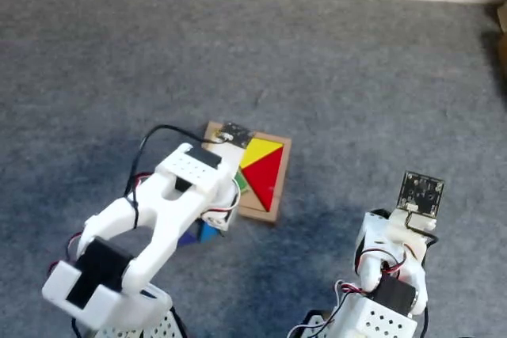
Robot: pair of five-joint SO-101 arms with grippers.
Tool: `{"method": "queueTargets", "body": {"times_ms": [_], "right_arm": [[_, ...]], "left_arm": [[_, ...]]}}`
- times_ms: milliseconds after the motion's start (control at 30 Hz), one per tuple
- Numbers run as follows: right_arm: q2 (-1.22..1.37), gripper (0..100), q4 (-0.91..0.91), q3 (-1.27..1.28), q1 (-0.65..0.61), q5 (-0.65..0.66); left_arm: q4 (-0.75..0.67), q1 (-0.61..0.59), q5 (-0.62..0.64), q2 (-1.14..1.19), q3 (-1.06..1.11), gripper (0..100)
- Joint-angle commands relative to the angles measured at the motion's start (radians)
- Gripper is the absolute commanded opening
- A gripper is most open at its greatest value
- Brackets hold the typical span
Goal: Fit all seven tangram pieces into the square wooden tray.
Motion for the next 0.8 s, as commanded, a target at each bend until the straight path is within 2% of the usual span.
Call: {"method": "queueTargets", "body": {"times_ms": [0,100,433,633,767], "right_arm": [[-0.015,0.5,-0.024,0.094,0.004,0.0],[-0.015,0.5,-0.024,0.094,0.004,0.0],[-0.015,0.5,-0.024,0.094,0.004,0.0],[-0.015,0.5,-0.024,0.094,0.004,0.0],[-0.015,0.5,-0.024,0.094,0.004,0.0]], "left_arm": [[0.005,-0.008,-0.081,-0.117,0.039,13],[0.006,-0.016,-0.092,-0.182,0.054,13],[0.149,-0.016,-0.097,-0.297,-0.041,13],[0.146,-0.016,-0.137,-0.266,-0.157,13],[0.146,-0.018,-0.164,-0.151,-0.271,13]]}}
